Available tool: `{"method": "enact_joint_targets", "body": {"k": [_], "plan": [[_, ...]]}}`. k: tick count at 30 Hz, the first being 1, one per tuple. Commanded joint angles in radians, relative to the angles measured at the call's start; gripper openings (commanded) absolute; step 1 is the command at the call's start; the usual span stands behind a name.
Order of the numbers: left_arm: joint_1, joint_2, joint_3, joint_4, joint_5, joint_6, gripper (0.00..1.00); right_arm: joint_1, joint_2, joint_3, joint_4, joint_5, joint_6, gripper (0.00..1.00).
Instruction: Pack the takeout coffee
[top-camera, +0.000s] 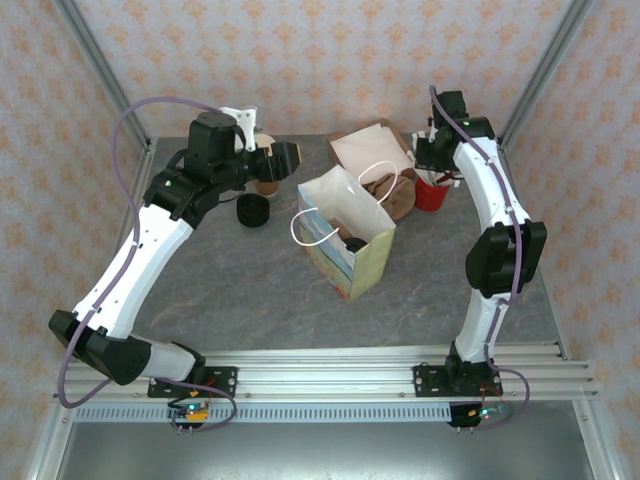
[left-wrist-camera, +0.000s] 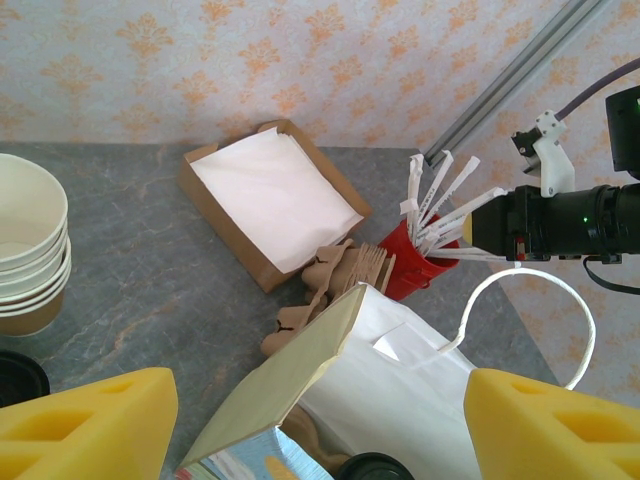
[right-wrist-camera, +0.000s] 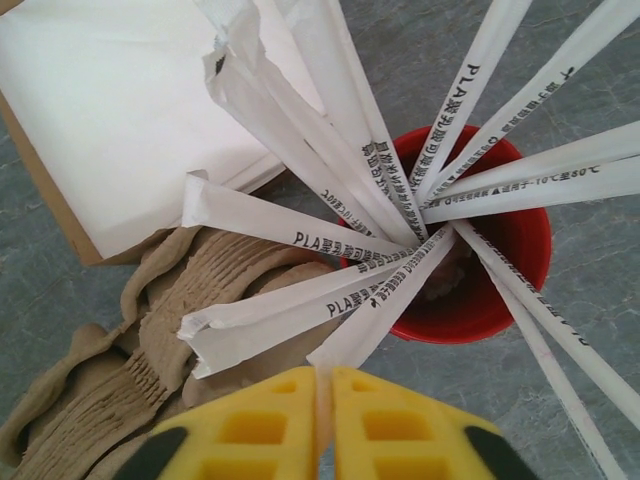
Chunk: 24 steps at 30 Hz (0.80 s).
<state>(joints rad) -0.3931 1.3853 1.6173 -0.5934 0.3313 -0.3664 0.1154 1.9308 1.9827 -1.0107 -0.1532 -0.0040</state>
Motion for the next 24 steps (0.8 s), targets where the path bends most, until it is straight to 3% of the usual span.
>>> {"method": "enact_joint_targets", "body": {"k": [1, 4, 14, 20, 24], "plan": [[-0.007, -0.008, 0.006, -0.011, -0.022, 0.009, 0.76, -0.002, -0.053, 0.036, -0.028, 0.063, -0.001, 0.05], [-0.006, -0.008, 0.007, -0.013, -0.020, 0.009, 0.76, -0.002, -0.091, 0.034, -0.028, 0.072, 0.003, 0.00], [-0.006, -0.037, -0.011, -0.025, -0.025, 0.011, 0.76, 0.010, -0.323, 0.028, -0.042, 0.036, 0.029, 0.00], [-0.006, -0.069, -0.040, -0.042, -0.053, 0.020, 0.76, 0.043, -0.527, 0.041, -0.021, -0.096, 0.050, 0.00], [-0.007, -0.087, -0.084, -0.047, -0.077, 0.021, 0.76, 0.076, -0.605, 0.073, -0.004, -0.290, 0.075, 0.00]]}}
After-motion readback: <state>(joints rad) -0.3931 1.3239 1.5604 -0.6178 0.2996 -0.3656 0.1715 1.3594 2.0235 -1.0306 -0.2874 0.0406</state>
